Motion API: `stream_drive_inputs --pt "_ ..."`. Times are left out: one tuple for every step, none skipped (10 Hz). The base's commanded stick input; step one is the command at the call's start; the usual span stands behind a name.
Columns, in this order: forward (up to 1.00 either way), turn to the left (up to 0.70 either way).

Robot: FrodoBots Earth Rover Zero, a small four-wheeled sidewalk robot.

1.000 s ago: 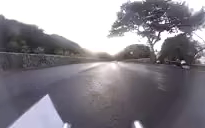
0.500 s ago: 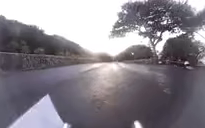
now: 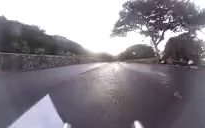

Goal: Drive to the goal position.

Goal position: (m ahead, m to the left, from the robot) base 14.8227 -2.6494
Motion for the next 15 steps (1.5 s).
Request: stream_drive_inputs --pt "0.50 0.00" --pt "0.50 0.00" --pt "0.50 0.00" --pt "0.50 0.00" --pt "0.50 0.00" --pt "0.50 0.00" --pt "0.50 0.00" --pt "0.50 0.00" --pt "0.50 0.00" --pt "0.50 0.00" --pt "0.50 0.00" --pt "0.50 0.00" --pt "0.50 0.00" --pt "0.50 0.00" --pt "0.50 0.00"
